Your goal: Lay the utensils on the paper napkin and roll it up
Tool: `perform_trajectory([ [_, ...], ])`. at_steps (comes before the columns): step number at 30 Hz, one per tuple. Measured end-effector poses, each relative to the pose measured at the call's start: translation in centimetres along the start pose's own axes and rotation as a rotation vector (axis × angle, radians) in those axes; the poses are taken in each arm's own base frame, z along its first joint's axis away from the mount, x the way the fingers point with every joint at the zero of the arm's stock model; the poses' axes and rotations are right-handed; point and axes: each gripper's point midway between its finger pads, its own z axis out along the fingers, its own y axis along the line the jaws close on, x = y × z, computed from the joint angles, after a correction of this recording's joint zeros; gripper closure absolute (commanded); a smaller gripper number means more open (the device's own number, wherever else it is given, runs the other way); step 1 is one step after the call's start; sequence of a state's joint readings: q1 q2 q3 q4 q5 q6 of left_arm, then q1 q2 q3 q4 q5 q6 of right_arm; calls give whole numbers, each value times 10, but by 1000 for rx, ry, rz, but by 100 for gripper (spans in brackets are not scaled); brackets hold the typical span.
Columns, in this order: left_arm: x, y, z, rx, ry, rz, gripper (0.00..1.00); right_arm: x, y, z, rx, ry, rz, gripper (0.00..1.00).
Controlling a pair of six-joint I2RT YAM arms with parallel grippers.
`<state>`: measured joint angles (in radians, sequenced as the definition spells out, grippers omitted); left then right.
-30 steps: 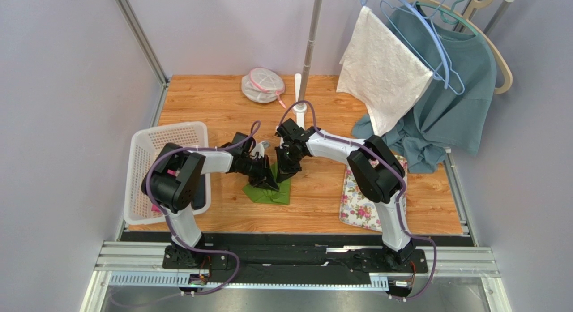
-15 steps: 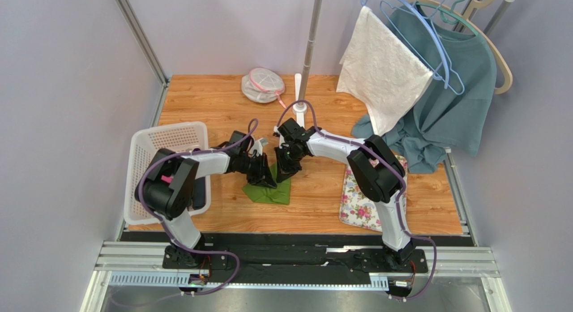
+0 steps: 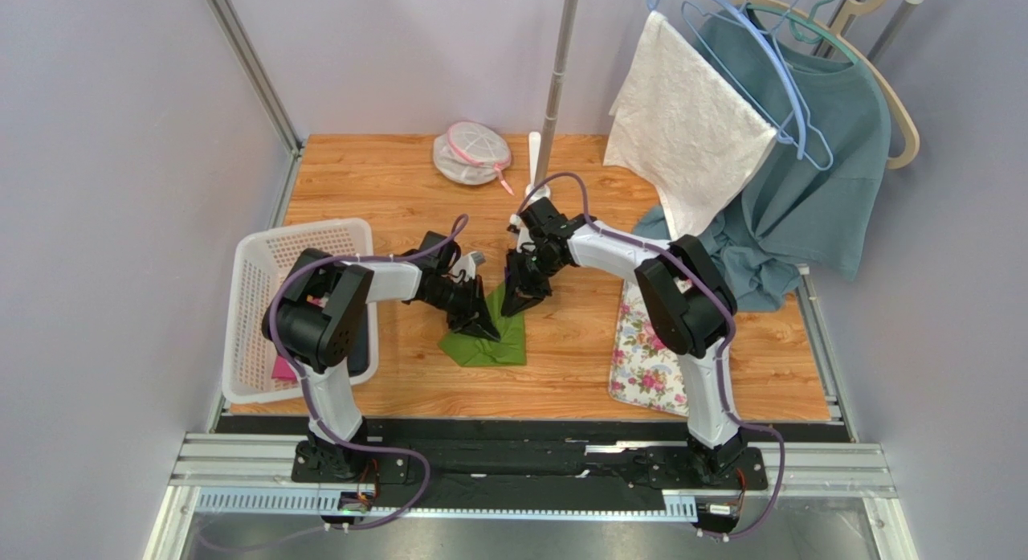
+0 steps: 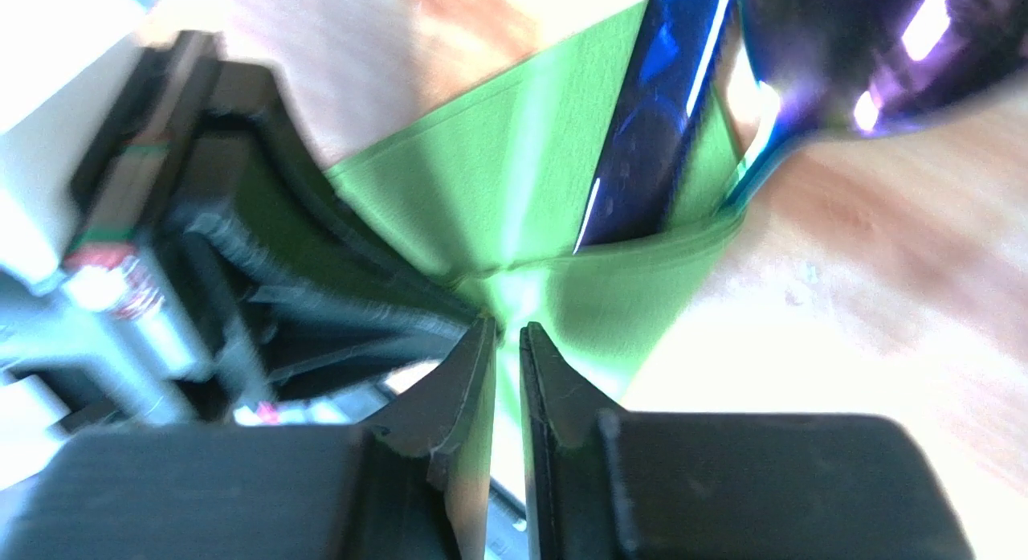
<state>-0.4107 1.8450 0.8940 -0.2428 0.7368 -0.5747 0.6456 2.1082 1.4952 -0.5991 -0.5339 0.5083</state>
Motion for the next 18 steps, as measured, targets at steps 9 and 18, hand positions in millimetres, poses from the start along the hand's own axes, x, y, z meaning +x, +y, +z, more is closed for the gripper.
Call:
perform_trajectory([
  [9, 0, 0, 0, -1, 1, -1, 100, 48, 20, -28, -161, 86, 83, 90],
  [18, -2, 1, -1, -1, -4, -5, 100, 85, -2, 0, -120, 192, 129, 93],
])
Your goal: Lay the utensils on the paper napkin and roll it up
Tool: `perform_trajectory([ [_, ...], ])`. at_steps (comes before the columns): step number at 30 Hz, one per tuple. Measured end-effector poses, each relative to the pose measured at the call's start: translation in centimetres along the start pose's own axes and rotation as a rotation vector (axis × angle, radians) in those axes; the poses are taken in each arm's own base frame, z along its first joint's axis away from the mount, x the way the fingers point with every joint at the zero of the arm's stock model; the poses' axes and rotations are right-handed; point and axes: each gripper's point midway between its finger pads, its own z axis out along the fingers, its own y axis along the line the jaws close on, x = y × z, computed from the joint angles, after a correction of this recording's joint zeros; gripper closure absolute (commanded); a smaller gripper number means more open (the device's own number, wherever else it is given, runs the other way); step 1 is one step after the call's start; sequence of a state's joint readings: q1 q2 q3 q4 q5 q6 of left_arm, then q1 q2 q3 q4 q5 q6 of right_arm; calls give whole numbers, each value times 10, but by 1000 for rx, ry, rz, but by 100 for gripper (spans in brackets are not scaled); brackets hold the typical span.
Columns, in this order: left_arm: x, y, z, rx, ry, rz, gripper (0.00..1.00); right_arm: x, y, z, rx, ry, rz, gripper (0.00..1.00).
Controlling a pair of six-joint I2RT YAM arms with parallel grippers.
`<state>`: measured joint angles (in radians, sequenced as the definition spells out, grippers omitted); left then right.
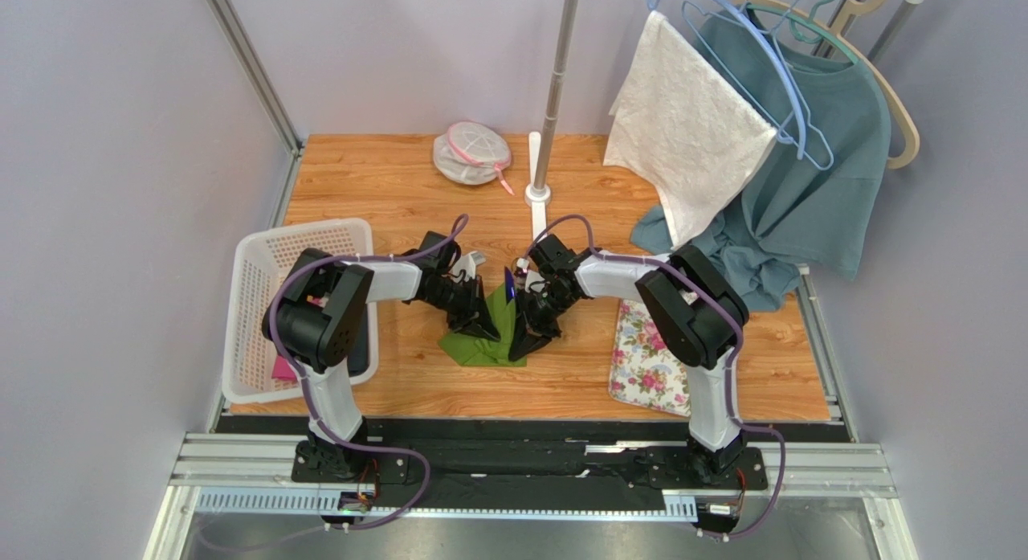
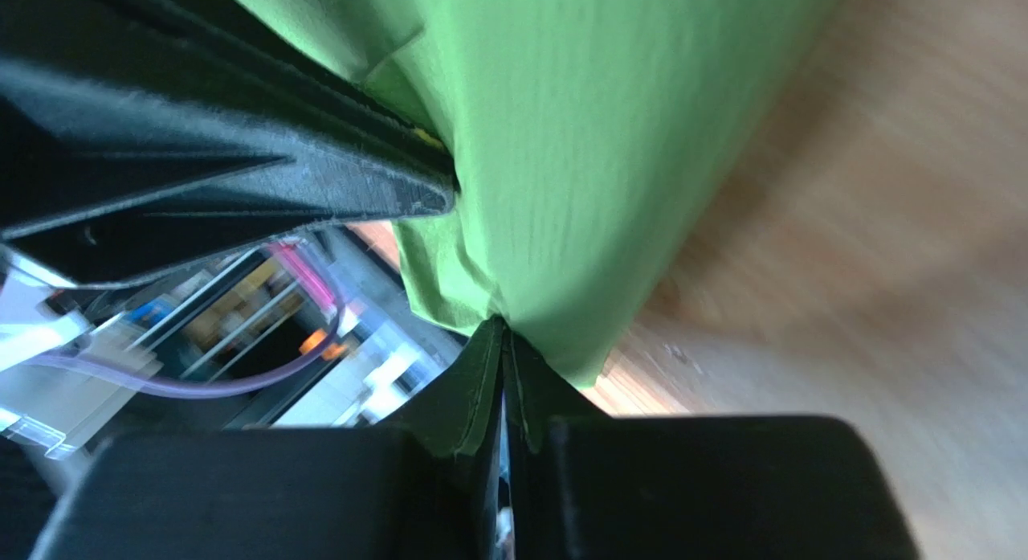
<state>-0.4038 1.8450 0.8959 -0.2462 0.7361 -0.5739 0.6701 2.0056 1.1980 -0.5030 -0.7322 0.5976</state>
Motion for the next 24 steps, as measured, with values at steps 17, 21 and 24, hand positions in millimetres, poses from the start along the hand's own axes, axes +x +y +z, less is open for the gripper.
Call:
perform_trajectory([
  [17, 0, 0, 0, 0, 0, -1, 100, -19, 36, -22, -27, -38, -95, 88],
  [21, 0, 0, 0, 1, -1, -2, 100, -36, 47, -28, -19, -97, -130, 92],
  [24, -1, 0, -1, 2, -2, -4, 100, -42, 36, -21, 19, -108, -115, 94],
])
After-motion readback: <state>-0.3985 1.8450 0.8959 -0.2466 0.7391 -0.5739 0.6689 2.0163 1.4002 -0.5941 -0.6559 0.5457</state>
